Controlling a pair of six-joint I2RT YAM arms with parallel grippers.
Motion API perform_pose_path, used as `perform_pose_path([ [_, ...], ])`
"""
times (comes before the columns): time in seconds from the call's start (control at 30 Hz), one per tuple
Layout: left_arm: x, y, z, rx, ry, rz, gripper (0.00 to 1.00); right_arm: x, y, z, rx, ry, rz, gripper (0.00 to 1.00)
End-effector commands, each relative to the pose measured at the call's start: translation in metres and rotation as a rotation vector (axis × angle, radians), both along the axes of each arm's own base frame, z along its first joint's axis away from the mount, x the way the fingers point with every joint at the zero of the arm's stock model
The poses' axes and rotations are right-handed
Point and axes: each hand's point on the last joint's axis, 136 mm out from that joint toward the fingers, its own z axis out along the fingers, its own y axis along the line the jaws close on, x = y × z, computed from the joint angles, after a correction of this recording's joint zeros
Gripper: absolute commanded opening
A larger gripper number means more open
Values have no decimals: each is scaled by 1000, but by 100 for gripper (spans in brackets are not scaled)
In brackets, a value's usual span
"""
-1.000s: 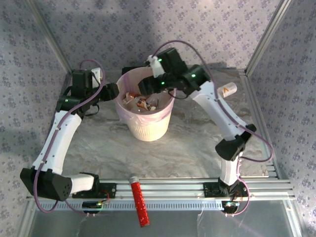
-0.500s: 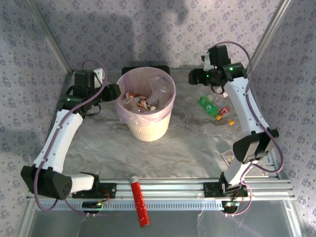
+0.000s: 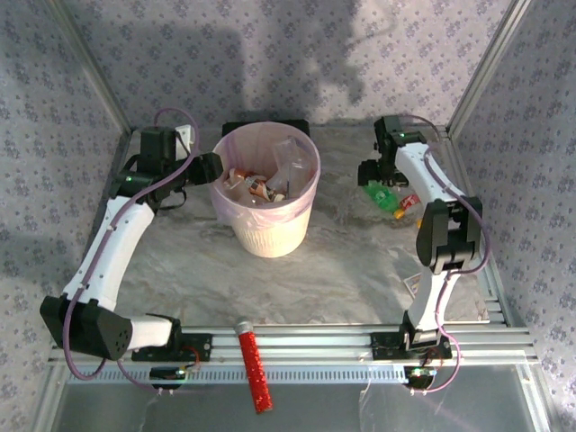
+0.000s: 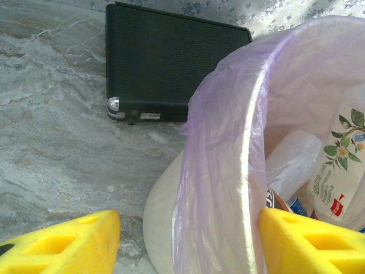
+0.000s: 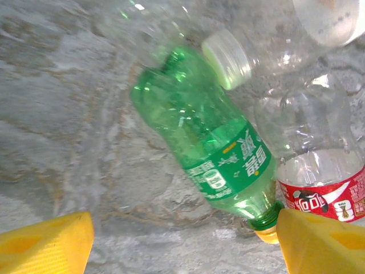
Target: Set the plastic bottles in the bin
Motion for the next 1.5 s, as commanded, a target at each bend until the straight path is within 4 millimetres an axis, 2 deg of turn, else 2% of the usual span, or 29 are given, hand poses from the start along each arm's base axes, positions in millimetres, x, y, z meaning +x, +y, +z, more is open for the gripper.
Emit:
perform_pose_path([
  [0.0,1,-3,13,3,-34,-18,65,-2,-18,-27,-29,44,-34,86],
  [0.27,-1,-2,16,9,-38,-21,65,-6,-21,-65,45,97,-45,86],
  [0.5,-1,-3,15,2,-36,-21,65,-5,-6,-86,98,123,-26,85],
  [0.7,0,-3,17,2,-38,-21,65,1,1,-97,125,132,-23,84],
  [0.9,0,-3,17,2,-37,-20,65,1,7,-96,142,133,-12,74],
  [1.03,0,-3,17,3,-38,-18,65,-6,14,-80,146,114,7,67],
  [1.2,2,-4,16,-2,-36,-23,65,-10,22,-41,153,48,28,60],
  [1.33,2,-9,15,-22,-32,-43,65,-12,31,4,182,-32,51,59],
  [1.47,2,-9,11,-17,-21,-42,65,-18,51,71,203,-150,110,59],
])
